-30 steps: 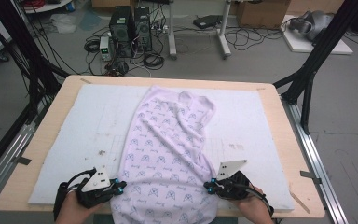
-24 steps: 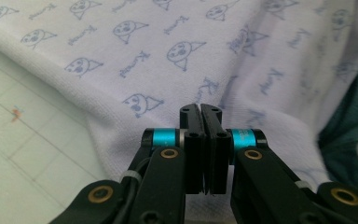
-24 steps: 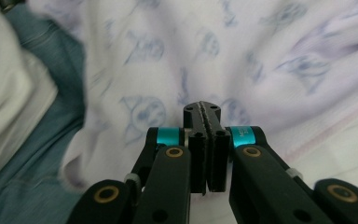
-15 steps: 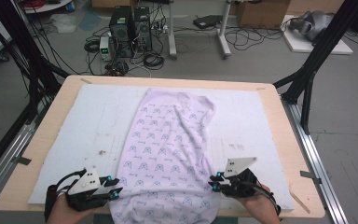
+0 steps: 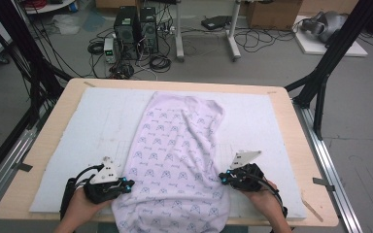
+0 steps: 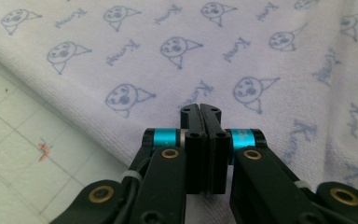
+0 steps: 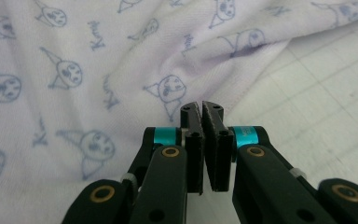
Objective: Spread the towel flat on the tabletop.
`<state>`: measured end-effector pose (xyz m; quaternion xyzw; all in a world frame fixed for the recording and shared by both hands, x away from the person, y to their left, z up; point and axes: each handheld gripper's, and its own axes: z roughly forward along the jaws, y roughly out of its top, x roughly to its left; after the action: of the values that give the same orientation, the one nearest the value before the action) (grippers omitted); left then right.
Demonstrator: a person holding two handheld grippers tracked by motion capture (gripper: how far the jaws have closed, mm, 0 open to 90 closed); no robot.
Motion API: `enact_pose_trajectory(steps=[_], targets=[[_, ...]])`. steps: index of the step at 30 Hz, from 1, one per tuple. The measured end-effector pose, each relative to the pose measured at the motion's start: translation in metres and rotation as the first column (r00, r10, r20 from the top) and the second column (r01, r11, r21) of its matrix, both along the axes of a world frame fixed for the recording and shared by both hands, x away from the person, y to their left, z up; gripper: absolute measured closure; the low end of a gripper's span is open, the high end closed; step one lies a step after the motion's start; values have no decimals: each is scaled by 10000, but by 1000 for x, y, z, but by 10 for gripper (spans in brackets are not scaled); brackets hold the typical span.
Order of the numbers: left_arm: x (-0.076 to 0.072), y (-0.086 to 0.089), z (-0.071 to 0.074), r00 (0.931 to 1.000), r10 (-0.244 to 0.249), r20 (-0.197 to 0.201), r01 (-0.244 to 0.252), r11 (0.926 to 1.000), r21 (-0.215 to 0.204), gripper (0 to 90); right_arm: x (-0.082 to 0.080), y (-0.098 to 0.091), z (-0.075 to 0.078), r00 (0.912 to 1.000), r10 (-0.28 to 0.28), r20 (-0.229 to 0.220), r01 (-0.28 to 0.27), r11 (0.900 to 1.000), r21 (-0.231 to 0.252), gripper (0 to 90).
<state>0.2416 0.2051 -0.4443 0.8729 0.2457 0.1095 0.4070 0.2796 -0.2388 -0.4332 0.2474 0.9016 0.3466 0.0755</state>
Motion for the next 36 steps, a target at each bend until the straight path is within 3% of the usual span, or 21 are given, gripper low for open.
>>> enact_pose_trajectory(steps=[9, 12, 15, 18, 19, 20, 22, 24, 25, 26, 30, 33, 36], targets=[[-17, 8, 1, 9996, -241, 128, 241, 9997, 26, 888, -35, -26, 13, 9998, -14, 197, 9, 9997, 241, 870], [-10, 13, 4, 9996, 150, 238, -146, 9998, -156, 777, -39, -27, 15, 9986, -64, 527, 41, 9990, 444, 806], [0, 12, 8, 9984, 442, 366, -433, 9987, -255, 662, -31, -22, 17, 9988, -58, 496, 35, 9989, 464, 700], [9, 7, 3, 9990, 437, -45, -437, 9990, -6, 564, -28, -8, 15, 9984, 364, 442, -389, 9976, 578, 649], [10, 5, 1, 9990, 413, -177, -411, 9990, 158, 559, -27, -3, 13, 9977, 538, 420, -559, 9972, 501, 635], [9, 5, 0, 9995, 323, -44, -323, 9994, 116, 585, -26, 1, 10, 9974, 624, 352, -639, 9971, 420, 623], [8, 4, 0, 9998, 187, -93, -186, 9998, 73, 782, -24, 7, 2, 9971, 762, 89, -765, 9966, 299, 633], [6, 3, 1, 9999, 173, 9, -173, 9998, 138, 869, -22, 9, -5, 9966, 816, -51, -815, 9964, 213, 702], [4, 3, 1, 9998, 170, 85, -171, 9997, 176, 877, -22, 7, -6, 9973, 735, 10, -735, 9967, 352, 780], [2, 3, 1, 9998, 170, 117, -172, 9997, 175, 880, -21, 5, -6, 9975, 704, -93, -699, 9965, 461, 876], [-8, 10, 6, 9996, 147, 220, -141, 9995, -289, 884, -26, 1, -2, 9960, 895, 22, -896, 9957, 225, 884], [-13, 14, 12, 9994, 114, 340, -98, 9988, -472, 879, -29, -2, 7, 9960, 883, 156, -888, 9954, 350, 872], [-16, 20, 17, 9988, 383, 305, -363, 9973, -636, 678, -37, 3, 15, 9959, 839, 348, -859, 9946, 587, 712]])
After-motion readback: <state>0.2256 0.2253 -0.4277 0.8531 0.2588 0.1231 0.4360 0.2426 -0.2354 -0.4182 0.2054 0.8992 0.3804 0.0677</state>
